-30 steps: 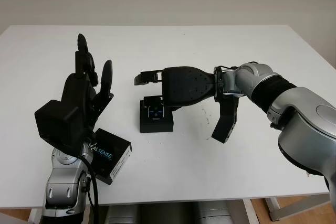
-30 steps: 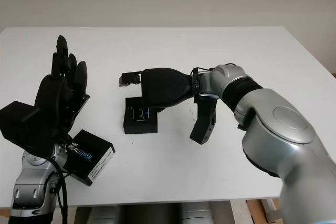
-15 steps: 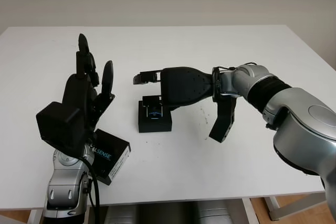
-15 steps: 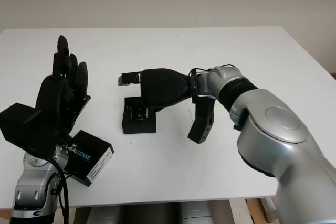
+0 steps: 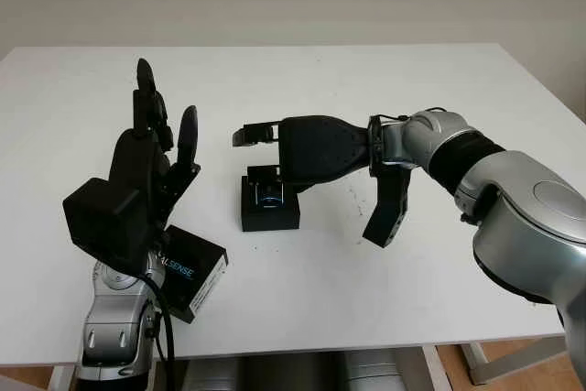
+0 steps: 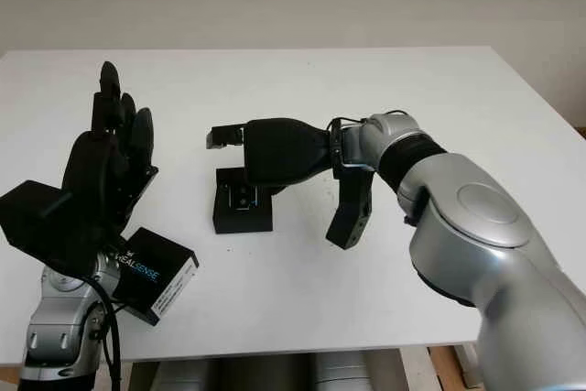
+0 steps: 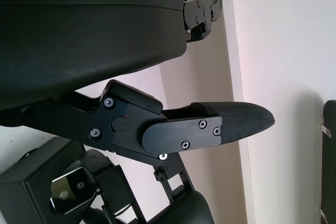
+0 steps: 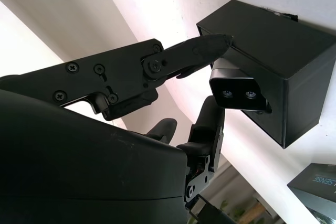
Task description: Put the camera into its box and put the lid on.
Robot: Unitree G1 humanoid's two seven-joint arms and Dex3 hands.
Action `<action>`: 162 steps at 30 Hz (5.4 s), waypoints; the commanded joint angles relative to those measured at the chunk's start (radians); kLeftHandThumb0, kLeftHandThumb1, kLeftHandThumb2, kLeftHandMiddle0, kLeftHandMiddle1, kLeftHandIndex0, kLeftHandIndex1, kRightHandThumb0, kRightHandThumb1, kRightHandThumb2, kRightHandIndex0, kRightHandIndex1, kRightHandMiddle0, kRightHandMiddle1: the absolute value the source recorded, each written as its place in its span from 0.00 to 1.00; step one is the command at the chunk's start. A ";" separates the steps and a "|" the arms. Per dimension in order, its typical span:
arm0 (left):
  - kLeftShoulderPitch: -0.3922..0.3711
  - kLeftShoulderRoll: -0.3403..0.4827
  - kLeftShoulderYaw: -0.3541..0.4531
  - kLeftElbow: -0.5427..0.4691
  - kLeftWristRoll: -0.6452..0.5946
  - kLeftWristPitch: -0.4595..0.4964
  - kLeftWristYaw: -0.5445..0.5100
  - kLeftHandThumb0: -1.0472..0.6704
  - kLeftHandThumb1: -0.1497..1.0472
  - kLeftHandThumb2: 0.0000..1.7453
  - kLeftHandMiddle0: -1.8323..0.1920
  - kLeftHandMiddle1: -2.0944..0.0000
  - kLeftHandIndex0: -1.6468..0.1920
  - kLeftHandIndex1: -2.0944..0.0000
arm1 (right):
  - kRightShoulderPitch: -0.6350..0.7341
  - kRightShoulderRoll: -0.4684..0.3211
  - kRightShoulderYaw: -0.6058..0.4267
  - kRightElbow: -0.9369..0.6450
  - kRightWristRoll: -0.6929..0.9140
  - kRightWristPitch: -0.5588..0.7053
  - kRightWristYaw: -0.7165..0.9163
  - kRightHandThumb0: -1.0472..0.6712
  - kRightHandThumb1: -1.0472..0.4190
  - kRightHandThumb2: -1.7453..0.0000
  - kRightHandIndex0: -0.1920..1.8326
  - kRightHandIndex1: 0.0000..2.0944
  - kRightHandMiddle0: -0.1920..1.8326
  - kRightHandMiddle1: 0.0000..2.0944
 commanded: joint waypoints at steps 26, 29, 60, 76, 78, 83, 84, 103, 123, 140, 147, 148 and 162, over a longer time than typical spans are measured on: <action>-0.003 -0.011 -0.010 -0.009 0.021 -0.010 0.014 0.16 1.00 0.33 1.00 1.00 1.00 1.00 | -0.033 0.049 0.069 -0.001 -0.029 -0.015 -0.032 0.30 0.05 0.97 0.11 0.58 0.32 0.72; -0.003 -0.009 -0.009 -0.013 0.017 -0.007 0.010 0.16 1.00 0.32 1.00 1.00 1.00 1.00 | -0.034 0.051 0.070 0.000 -0.029 -0.014 -0.021 0.30 0.03 0.97 0.13 0.56 0.32 0.73; -0.017 -0.012 -0.011 0.000 0.024 0.003 0.018 0.15 1.00 0.32 1.00 1.00 1.00 1.00 | -0.048 0.055 0.017 0.040 0.069 -0.075 0.024 0.35 0.01 0.97 0.14 0.68 0.30 0.75; -0.008 -0.001 -0.009 -0.002 0.023 -0.003 0.005 0.17 1.00 0.32 1.00 1.00 1.00 1.00 | -0.097 0.018 -0.035 0.057 0.117 -0.072 0.101 0.36 0.07 0.97 0.20 0.60 0.38 0.60; -0.011 -0.003 -0.008 0.002 0.026 -0.005 0.010 0.17 1.00 0.32 1.00 1.00 1.00 1.00 | -0.106 0.013 -0.043 0.061 0.125 -0.084 0.104 0.36 0.07 0.97 0.17 0.64 0.38 0.62; -0.012 -0.004 -0.006 -0.003 0.016 0.006 0.004 0.16 1.00 0.31 1.00 1.00 1.00 1.00 | -0.113 0.002 -0.067 0.065 0.152 -0.110 0.098 0.35 0.09 0.97 0.17 0.65 0.37 0.62; -0.012 -0.004 -0.006 -0.001 0.017 0.003 0.005 0.16 1.00 0.31 1.00 1.00 1.00 1.00 | -0.113 0.001 -0.076 0.066 0.162 -0.119 0.104 0.35 0.09 0.97 0.17 0.65 0.37 0.62; -0.009 0.003 -0.011 0.002 0.030 -0.011 0.005 0.17 1.00 0.32 1.00 1.00 1.00 1.00 | -0.116 -0.022 -0.015 0.001 0.049 -0.092 0.065 0.30 0.11 0.97 0.18 0.22 0.15 0.27; -0.018 -0.001 -0.016 -0.006 0.037 0.010 0.015 0.17 1.00 0.33 1.00 1.00 1.00 1.00 | -0.089 -0.015 0.057 -0.025 -0.023 -0.078 -0.166 0.29 0.09 0.97 0.10 0.34 0.23 0.29; -0.018 -0.014 -0.017 -0.027 0.031 0.045 0.021 0.15 1.00 0.31 1.00 1.00 1.00 1.00 | 0.030 0.009 -0.502 0.099 0.819 -0.321 0.970 0.21 0.12 0.97 0.17 0.34 0.27 0.38; -0.006 -0.018 -0.018 -0.028 0.032 0.024 0.022 0.18 1.00 0.32 1.00 1.00 1.00 1.00 | 0.141 0.028 -0.696 -0.032 1.036 -0.050 1.303 0.20 0.14 0.97 0.14 0.46 0.28 0.46; -0.005 -0.021 -0.016 -0.030 0.028 0.030 0.023 0.18 1.00 0.32 1.00 1.00 1.00 1.00 | 0.155 0.029 -0.710 -0.057 1.040 -0.012 1.320 0.20 0.13 0.97 0.12 0.48 0.27 0.48; -0.001 -0.026 -0.021 -0.033 0.038 0.032 0.026 0.17 1.00 0.31 1.00 1.00 1.00 1.00 | 0.417 0.057 -0.837 -0.389 1.064 0.267 1.299 0.16 0.09 0.97 0.11 0.52 0.28 0.54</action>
